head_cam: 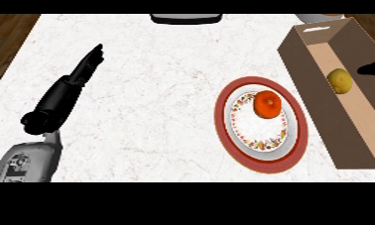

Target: Pick the lemon from the plate and place it in the cardboard box

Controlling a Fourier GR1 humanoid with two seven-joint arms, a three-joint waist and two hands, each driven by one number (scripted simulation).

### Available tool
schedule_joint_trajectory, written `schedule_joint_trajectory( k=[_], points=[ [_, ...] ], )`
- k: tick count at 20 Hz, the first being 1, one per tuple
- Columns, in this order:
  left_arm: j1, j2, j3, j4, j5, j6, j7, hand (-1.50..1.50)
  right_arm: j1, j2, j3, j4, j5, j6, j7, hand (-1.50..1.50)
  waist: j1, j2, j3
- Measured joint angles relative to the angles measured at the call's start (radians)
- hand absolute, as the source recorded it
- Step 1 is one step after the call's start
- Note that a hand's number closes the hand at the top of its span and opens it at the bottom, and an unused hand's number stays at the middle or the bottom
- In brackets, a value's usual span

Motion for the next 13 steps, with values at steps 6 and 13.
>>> schedule_joint_trajectory(
  k=[6, 13],
  points=[
    [0.006, 0.002, 0.007, 0.002, 0.004, -0.001, 0.004, 0.0, -0.059, 0.069, -0.237, -0.076, -0.218, -0.208, -0.078, -1.5, -0.008, -0.004, 0.002],
    [0.021, -0.003, 0.0, -0.015, -0.005, 0.0, -0.005, 0.0, -0.019, 0.082, -0.443, -0.083, -0.41, -0.345, -0.157, -1.5, 0.001, 0.0, 0.001]
  ],
)
